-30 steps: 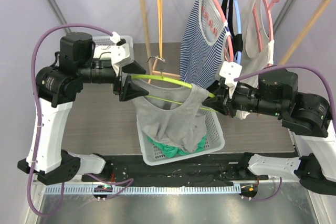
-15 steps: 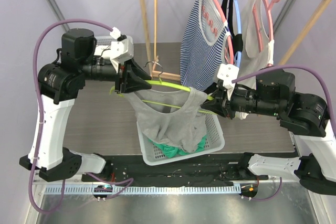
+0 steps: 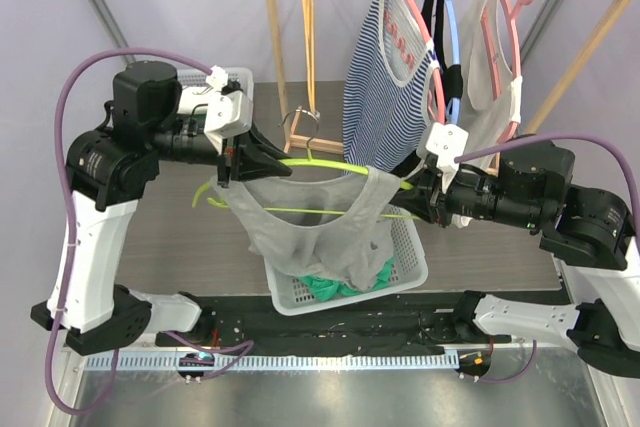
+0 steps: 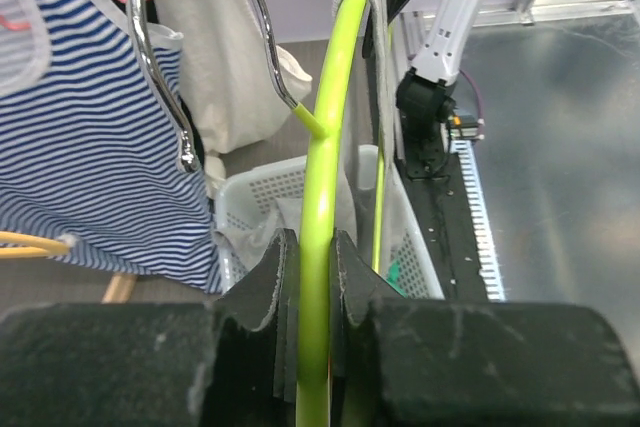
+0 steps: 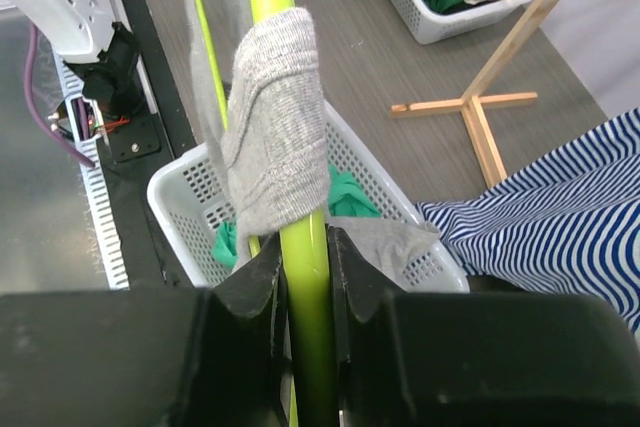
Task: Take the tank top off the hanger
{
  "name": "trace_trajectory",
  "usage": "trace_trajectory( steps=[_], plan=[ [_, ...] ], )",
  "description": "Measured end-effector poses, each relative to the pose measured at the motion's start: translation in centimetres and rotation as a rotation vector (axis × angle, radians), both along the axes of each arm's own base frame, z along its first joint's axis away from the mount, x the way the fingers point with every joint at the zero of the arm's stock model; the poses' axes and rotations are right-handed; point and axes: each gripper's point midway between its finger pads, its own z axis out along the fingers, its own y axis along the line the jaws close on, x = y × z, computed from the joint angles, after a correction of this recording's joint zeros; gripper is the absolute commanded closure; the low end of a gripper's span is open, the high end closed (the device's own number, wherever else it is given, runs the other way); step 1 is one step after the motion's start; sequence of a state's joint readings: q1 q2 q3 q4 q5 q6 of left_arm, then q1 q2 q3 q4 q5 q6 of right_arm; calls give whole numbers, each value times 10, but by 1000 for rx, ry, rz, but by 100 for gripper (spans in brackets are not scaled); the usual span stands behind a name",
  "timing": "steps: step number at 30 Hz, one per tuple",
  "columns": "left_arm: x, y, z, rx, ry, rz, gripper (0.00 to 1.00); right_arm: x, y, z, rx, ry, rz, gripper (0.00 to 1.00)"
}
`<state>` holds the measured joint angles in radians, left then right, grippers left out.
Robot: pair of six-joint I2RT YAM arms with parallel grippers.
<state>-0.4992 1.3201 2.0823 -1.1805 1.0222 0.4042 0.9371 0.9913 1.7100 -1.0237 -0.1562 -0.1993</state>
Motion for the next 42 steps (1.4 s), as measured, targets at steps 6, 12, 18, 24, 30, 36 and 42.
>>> trace_trajectory(
  steps=[6, 12, 18, 24, 30, 36, 42],
  plan=[
    [7, 5, 8, -5, -66, 68, 100, 15, -2, 12, 60, -44, -88, 48],
    [32, 11, 14, 11, -197, 173, 100, 28, -32, 38, 155, -110, -258, 42],
    [58, 20, 16, 57, -326, 267, 100, 8, -66, 75, 363, -122, -316, 43],
    [64, 21, 16, 70, -355, 280, 100, -14, -55, 94, 565, -77, -198, 45],
    [63, 21, 18, 65, -360, 280, 100, 15, 10, 54, 506, 44, -152, 46],
    [61, 22, 19, 60, -358, 277, 100, 40, 45, 15, 446, 130, -177, 46],
    [56, 22, 22, 48, -360, 266, 100, 48, 42, 24, 506, 110, -223, 47]
  ],
)
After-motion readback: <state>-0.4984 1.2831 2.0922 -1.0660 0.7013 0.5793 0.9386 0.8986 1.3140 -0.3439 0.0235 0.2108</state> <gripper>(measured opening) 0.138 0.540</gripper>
